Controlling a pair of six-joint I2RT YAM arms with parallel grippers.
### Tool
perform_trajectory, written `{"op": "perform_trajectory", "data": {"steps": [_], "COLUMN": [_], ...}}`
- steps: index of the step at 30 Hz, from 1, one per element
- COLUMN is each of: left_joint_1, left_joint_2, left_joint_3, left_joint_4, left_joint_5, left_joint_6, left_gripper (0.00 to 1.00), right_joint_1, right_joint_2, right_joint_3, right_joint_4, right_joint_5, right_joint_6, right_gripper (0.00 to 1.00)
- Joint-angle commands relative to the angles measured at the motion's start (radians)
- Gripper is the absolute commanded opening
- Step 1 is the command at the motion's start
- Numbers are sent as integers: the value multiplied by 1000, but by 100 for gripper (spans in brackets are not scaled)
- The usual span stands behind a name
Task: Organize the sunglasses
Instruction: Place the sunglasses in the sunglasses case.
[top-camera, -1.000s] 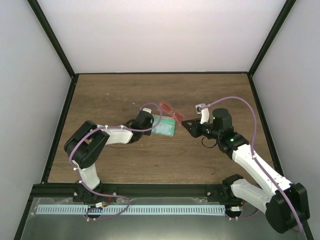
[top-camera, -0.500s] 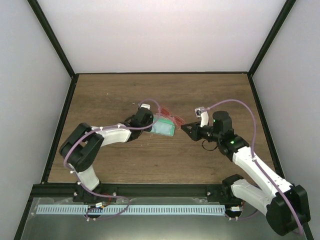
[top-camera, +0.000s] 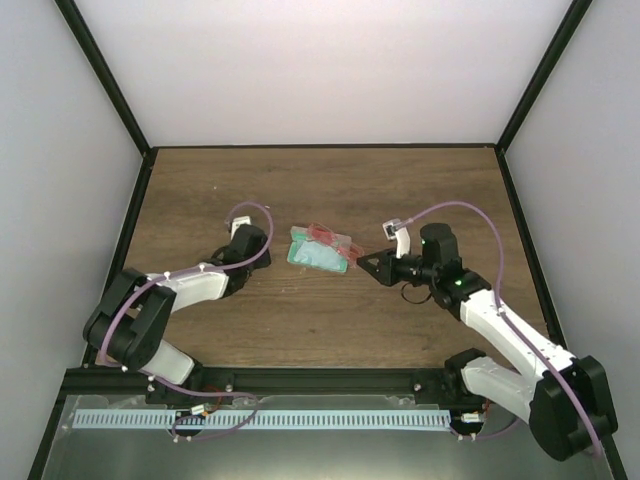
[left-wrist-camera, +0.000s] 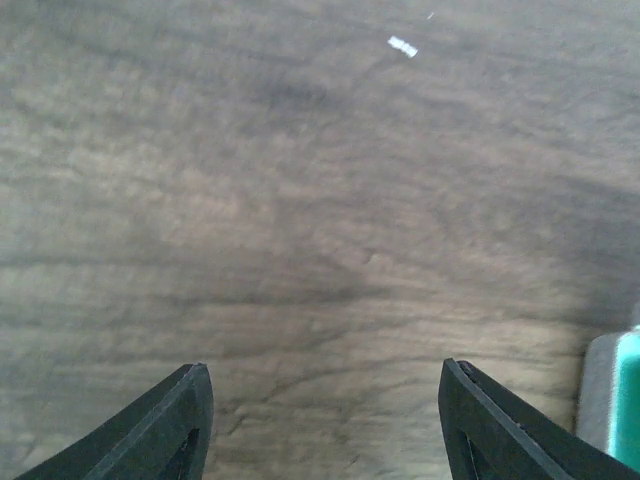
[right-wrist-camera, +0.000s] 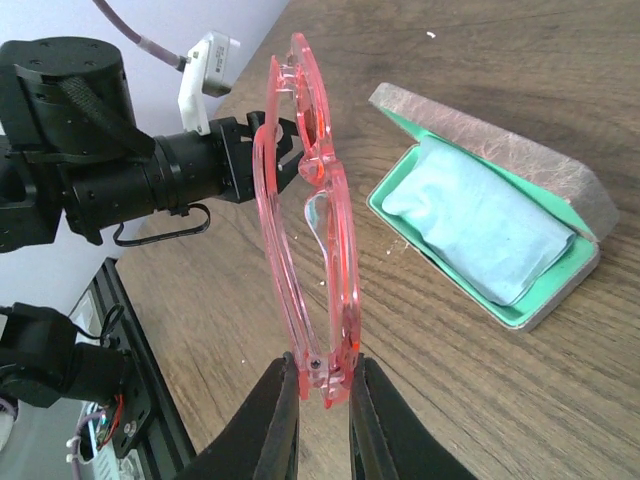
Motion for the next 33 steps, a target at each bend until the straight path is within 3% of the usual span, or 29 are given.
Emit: {"op": "perform_trajectory", "data": {"steps": [1,22,33], "left_joint_1": [8,46,81], "left_joint_2": [-35,-141,-157], "left_joint_3": [-28,-118,-147], "left_joint_4": [66,87,120], "left_joint_5": [43,65,125], "left_joint_6": [-73,-16,-5], "left_gripper": [64,66,67], "right_joint_1": [-5,56,60], "right_joint_2": [21,364,491], "right_joint_3": [-2,58,150], "right_joint_4": [62,206,202], "right_joint_5": [-71,-60,-28], "right_joint_6": [5,46,34], "right_gripper": [2,2,2]}}
